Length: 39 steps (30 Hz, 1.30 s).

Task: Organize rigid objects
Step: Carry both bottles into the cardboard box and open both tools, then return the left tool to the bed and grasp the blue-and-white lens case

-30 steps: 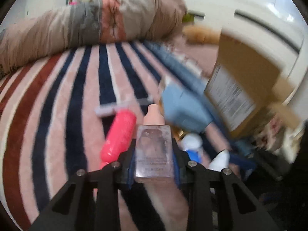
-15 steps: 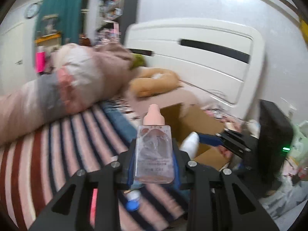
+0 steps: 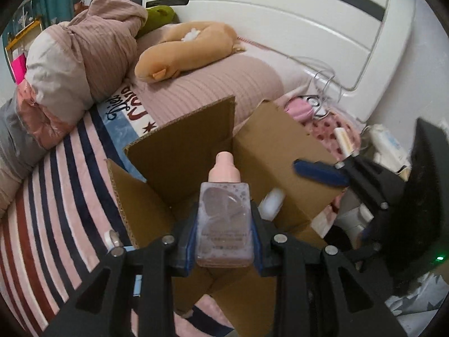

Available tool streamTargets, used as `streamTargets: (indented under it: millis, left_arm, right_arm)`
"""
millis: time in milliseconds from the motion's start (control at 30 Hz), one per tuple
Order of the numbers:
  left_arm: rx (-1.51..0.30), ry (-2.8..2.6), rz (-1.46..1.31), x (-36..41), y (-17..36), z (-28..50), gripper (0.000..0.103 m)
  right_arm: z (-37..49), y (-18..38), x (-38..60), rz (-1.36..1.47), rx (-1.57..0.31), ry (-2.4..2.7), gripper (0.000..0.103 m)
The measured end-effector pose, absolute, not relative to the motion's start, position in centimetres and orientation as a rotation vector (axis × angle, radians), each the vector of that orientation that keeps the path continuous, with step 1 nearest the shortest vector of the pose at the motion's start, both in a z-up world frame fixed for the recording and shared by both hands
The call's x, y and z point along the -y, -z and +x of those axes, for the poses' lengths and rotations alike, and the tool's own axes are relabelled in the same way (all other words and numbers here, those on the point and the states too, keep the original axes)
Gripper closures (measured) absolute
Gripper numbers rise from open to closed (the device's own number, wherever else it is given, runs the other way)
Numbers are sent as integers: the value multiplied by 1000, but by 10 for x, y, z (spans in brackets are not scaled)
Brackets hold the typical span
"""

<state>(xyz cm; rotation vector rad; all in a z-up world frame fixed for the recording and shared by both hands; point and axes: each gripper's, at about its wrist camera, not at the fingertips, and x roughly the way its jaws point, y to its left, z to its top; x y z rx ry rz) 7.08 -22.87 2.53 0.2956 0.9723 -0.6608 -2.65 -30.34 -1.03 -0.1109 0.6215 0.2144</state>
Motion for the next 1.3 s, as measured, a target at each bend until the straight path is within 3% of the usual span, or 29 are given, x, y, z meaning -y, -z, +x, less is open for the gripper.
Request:
streamTargets:
  millis: [100, 167, 367, 633, 833, 933, 1000, 1300]
  left_arm:
    - [-977, 655, 277, 221, -27, 72, 72]
    - [-963, 656, 248, 215, -32, 72, 61]
    - [-856, 653, 166, 172, -67, 50, 47]
    - [-727, 422, 98, 57, -78, 23, 35]
    - [-710, 208, 51, -31, -37, 25, 34]
    - [-730, 196, -8, -61, -4, 36, 34]
    - [-750, 211, -50, -73, 21, 46, 34]
    - [-859, 483, -127, -53, 89, 52, 34]
  right_arm:
    - [-29, 8, 306, -107, -617, -215, 23]
    - [-30, 6, 304, -103, -613, -221, 21]
    - [-46, -12, 287, -143, -541, -222, 8]
    - [-63, -46, 210, -186, -468, -373, 6]
    - [-42, -42, 134, -161, -521, -572, 7]
    - [-22, -18, 96, -167, -606, -600, 23]
    - [-11, 0, 84, -150, -655, -591, 28]
    - [22, 62, 118, -63, -766, -374, 32]
